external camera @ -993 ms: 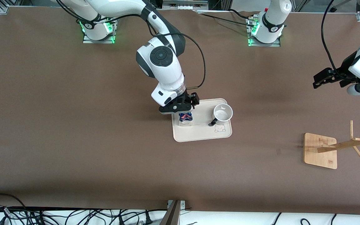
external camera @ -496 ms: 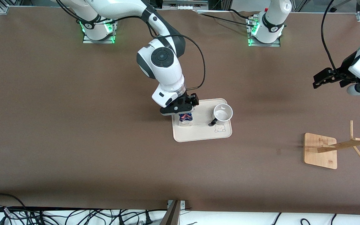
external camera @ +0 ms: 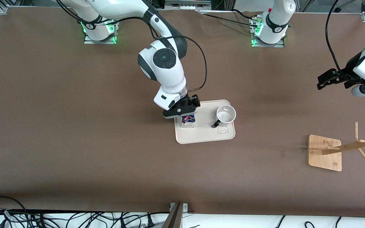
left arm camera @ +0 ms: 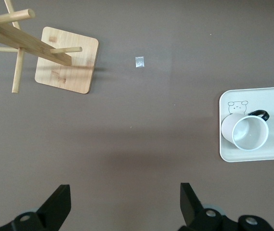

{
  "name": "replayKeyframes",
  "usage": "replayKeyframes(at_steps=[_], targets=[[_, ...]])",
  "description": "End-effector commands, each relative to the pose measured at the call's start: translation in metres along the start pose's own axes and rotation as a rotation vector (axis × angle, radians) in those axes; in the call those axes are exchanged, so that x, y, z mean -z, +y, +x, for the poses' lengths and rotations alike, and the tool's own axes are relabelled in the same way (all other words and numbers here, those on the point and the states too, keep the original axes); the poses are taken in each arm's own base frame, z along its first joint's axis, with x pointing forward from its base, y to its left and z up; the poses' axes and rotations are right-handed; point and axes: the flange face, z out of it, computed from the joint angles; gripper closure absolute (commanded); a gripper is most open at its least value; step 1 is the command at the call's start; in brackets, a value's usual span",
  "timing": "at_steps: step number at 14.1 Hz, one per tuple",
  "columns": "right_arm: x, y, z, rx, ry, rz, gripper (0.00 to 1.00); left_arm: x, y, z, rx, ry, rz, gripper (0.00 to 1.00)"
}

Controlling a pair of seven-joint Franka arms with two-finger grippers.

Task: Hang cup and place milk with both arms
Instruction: 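Lower the right gripper and close it on the milk carton, then lift the carton with the right gripper while the left gripper reaches the mug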

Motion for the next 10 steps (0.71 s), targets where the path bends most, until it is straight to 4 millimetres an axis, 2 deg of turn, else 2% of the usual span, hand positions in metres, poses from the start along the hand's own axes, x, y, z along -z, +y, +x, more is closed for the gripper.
replayKeyframes(at_steps=[1,7,8,9,10], targets=[[-0.0007,-0.0031,-0.0020,0.020,0.011,-0.006,0.00,-0.0003,-0.0014,-0.0019,-0.026,-0.004,0.010,0.00],[-0.0063,-0.0043,-0.0043,0.032,0.005,-0.009,0.00,-0.0004,-0.0024,-0.0018,-0.028,-0.004,0.011,0.00],[-0.0063,-0.0033,-0.0037,0.036,0.005,-0.010,0.07,-0.0004,-0.0024,-0.0018,-0.028,-0.004,0.011,0.00],[-0.0065,-0.0032,-0.0038,0.036,0.003,-0.010,0.40,-0.0002,-0.0015,-0.0017,-0.028,-0.003,0.011,0.00],[-0.0064,-0.0014,-0.0025,0.038,0.003,-0.010,0.58,0.0001,0.0009,-0.0016,-0.032,0.000,0.013,0.00]])
